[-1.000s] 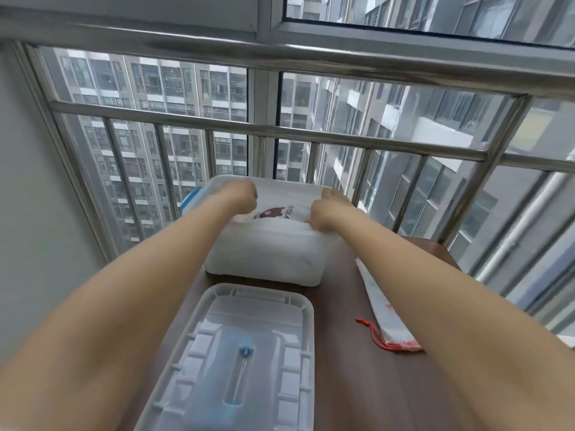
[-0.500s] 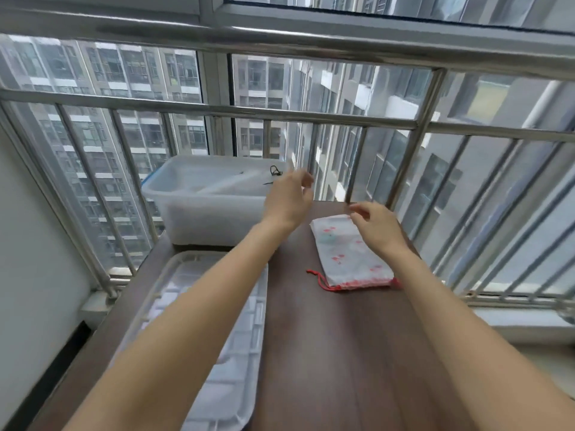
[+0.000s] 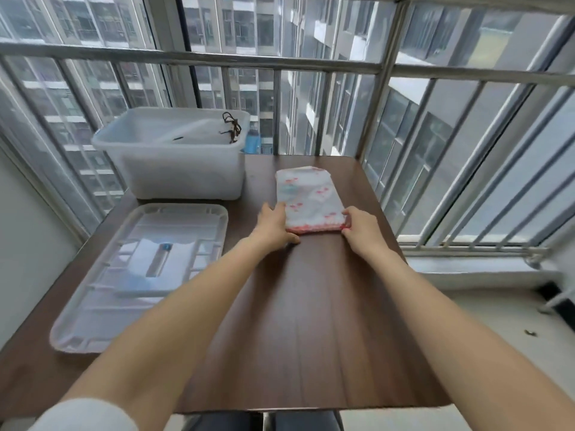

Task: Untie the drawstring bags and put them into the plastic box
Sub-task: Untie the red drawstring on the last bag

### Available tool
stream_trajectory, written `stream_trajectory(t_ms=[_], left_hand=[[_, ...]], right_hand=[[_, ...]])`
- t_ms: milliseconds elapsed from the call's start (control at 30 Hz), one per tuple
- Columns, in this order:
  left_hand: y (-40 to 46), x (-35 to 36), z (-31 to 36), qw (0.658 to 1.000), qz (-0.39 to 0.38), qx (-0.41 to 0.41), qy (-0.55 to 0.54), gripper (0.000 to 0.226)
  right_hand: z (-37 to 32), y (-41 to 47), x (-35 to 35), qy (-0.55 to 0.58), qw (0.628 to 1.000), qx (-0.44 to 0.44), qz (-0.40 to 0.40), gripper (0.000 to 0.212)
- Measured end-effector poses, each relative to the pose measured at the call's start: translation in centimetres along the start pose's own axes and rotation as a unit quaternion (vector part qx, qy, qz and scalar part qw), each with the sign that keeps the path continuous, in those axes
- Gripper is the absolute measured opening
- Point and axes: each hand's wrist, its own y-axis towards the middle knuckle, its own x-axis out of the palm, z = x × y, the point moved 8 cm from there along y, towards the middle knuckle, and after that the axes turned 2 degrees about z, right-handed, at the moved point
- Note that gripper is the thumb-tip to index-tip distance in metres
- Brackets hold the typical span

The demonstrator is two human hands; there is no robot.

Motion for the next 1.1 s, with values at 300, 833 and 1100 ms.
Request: stream_trajectory(t_ms=[300, 833, 1100], left_hand=[[-2.1, -3.1, 0.5, 0.987, 0.111, 0.086, 0.079, 0.027], [-7.9, -1.5, -1.3, 0.533, -0.044, -0.143, -0.833, 0.038], [-8.0, -4.2, -1.3, 0.851, 0.067, -0.049, -0.519, 0.028]], right_hand=[[-0.2, -3.2, -3.5, 0.114, 0.988, 0.035, 0.1, 0.019], [-2.2, -7.8, 0.0, 0.828, 0.52, 0.21, -0.002, 0.028], [-4.0, -7.6, -3.2, 0.576, 0.812, 0.035, 0.091, 0.027]])
